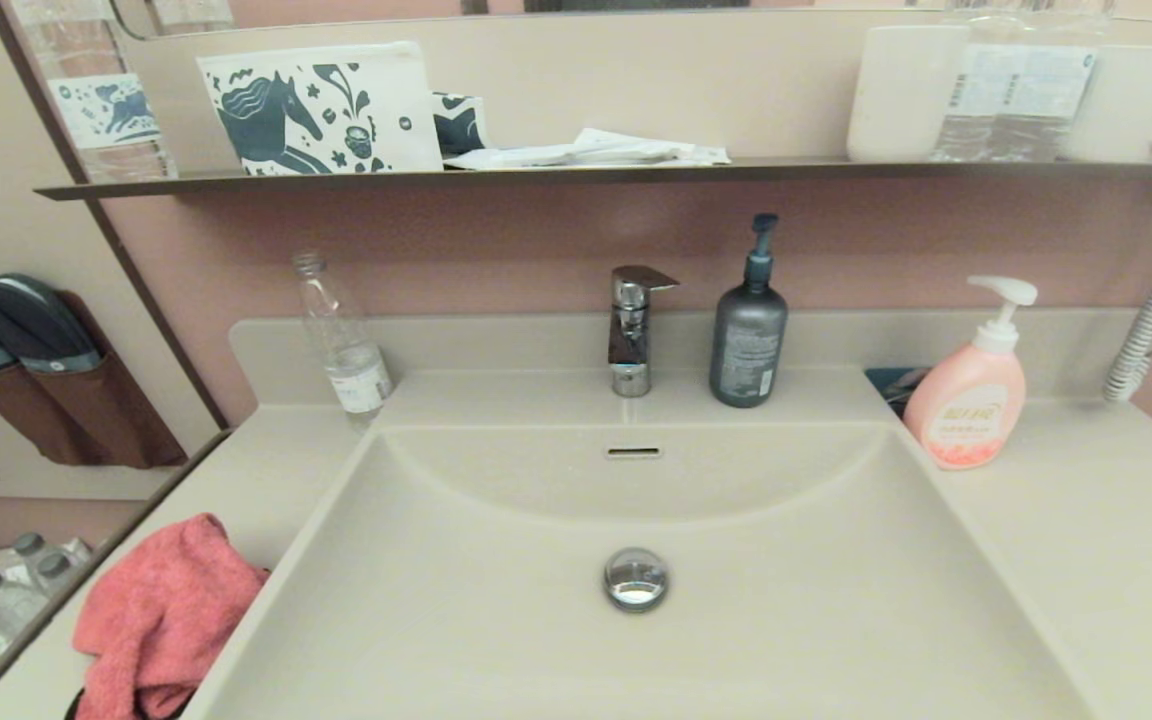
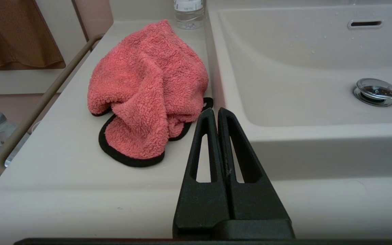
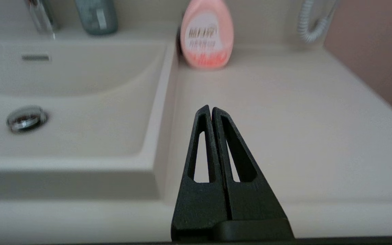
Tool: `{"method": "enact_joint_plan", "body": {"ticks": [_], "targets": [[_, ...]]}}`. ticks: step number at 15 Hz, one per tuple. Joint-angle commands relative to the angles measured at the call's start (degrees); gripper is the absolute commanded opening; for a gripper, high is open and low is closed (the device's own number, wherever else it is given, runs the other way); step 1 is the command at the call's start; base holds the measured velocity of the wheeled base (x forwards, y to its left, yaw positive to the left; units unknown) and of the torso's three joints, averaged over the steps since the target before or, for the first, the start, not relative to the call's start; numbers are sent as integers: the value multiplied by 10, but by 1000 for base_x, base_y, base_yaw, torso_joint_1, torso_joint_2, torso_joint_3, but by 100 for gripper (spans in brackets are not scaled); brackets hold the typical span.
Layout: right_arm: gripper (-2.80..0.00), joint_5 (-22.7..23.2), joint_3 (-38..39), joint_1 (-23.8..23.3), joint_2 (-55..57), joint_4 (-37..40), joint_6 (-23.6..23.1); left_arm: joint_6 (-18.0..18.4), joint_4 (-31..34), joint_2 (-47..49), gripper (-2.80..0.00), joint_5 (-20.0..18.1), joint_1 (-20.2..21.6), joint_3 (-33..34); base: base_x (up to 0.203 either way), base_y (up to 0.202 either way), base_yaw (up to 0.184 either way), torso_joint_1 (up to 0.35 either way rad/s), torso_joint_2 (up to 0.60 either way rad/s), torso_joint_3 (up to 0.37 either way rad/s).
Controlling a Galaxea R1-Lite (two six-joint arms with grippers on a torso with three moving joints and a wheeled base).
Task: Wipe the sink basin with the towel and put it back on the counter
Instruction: Pick up the cloth
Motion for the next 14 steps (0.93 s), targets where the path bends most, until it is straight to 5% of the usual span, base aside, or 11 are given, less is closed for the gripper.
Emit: {"method": "enact_joint_plan", "body": {"ticks": [1, 6, 14], "targets": [[-280, 6, 45, 1, -36, 2, -1, 0, 0, 0, -280, 0, 0, 0, 0, 0, 0, 0, 0, 0], [-280, 8, 129, 1, -36, -59, -28, 0, 0, 0, -280, 0, 0, 0, 0, 0, 0, 0, 0, 0], [-280, 7, 134, 1, -36, -58, -43, 0, 0, 0, -280, 0, 0, 0, 0, 0, 0, 0, 0, 0]]}}
